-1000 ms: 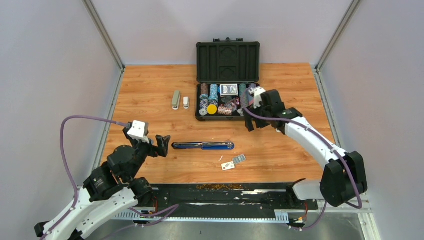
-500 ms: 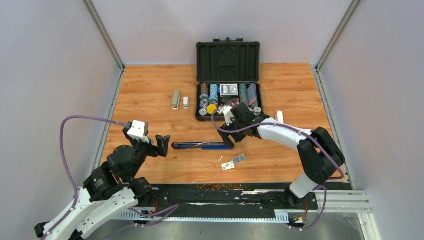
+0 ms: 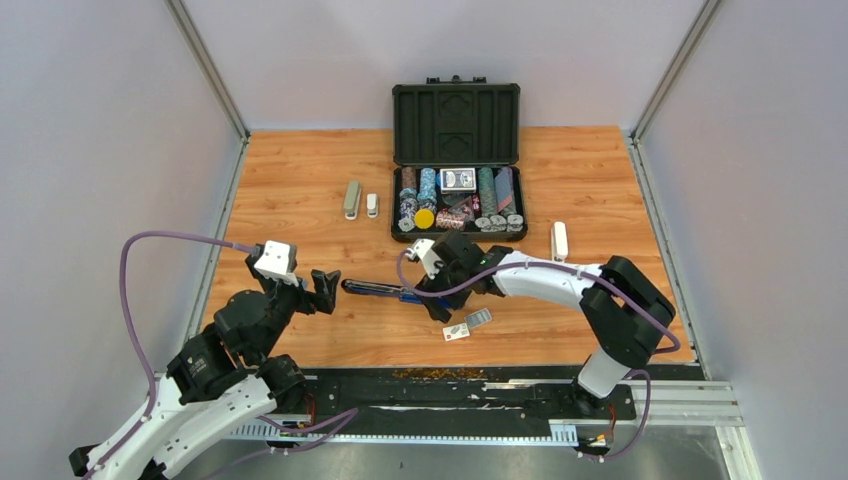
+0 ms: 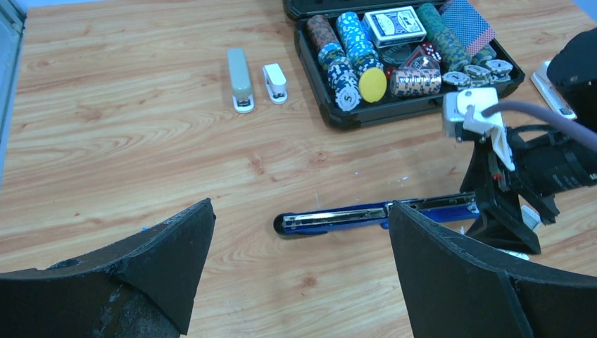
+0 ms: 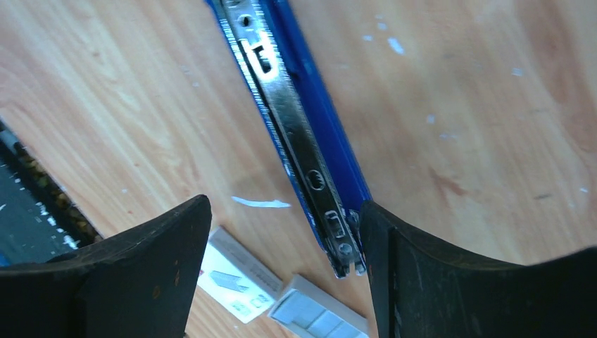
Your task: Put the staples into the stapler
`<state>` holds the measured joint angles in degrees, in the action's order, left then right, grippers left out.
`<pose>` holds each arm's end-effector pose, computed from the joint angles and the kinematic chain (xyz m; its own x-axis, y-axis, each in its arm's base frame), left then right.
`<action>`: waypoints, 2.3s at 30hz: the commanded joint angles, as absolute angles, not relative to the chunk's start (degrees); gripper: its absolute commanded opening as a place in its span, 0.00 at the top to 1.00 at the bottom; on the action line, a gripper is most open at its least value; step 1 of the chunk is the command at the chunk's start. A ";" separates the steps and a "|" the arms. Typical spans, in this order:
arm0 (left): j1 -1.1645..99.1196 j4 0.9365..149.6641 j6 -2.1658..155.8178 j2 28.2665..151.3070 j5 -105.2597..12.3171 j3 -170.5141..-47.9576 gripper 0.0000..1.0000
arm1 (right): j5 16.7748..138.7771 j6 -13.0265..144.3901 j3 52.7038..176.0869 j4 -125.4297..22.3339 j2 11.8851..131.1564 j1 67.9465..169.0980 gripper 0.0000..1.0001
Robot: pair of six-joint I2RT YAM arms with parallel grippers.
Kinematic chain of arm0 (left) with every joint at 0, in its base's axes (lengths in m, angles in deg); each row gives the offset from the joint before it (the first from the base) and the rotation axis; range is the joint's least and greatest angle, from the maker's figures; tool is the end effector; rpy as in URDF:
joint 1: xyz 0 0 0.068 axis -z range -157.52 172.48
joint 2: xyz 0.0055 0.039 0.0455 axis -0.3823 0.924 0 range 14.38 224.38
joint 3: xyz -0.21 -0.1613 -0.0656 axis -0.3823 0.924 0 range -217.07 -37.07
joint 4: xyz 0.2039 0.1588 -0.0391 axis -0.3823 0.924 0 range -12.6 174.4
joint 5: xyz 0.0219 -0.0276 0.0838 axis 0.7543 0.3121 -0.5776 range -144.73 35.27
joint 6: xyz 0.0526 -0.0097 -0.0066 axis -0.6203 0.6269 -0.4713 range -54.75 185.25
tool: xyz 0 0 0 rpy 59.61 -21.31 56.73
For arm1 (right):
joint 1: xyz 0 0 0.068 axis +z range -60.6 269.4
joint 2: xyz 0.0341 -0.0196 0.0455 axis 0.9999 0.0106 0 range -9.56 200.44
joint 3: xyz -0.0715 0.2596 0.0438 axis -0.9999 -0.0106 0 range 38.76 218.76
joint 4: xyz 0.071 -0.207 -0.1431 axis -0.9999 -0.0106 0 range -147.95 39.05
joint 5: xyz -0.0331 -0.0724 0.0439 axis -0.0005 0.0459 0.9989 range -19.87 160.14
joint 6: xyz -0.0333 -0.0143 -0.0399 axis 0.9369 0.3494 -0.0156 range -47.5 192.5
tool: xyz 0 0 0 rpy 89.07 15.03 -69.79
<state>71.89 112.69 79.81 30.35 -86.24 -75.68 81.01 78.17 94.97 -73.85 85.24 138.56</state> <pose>0.0603 -0.0417 0.3130 -0.2172 -0.0760 -0.9732 0.2698 0.9535 -0.1346 0.2060 0.2488 0.1750 -0.4924 -0.7183 -0.4914 -0.8548 0.5054 0.1178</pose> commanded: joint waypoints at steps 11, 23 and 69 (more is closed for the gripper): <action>71.26 110.45 78.38 30.83 -85.77 -75.59 0.00 | 69.02 68.74 96.26 -80.00 73.39 145.01 0.27; 71.19 110.45 78.35 30.92 -85.75 -75.50 0.00 | 60.55 56.23 90.51 -87.77 67.63 143.32 0.51; 71.10 110.37 78.20 32.08 -85.42 -75.55 0.00 | 63.54 54.80 89.34 -85.98 74.00 142.83 0.91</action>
<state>71.47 112.32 79.18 31.35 -85.85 -75.68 67.20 54.45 86.00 -81.67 75.93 142.21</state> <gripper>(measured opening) 0.999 0.166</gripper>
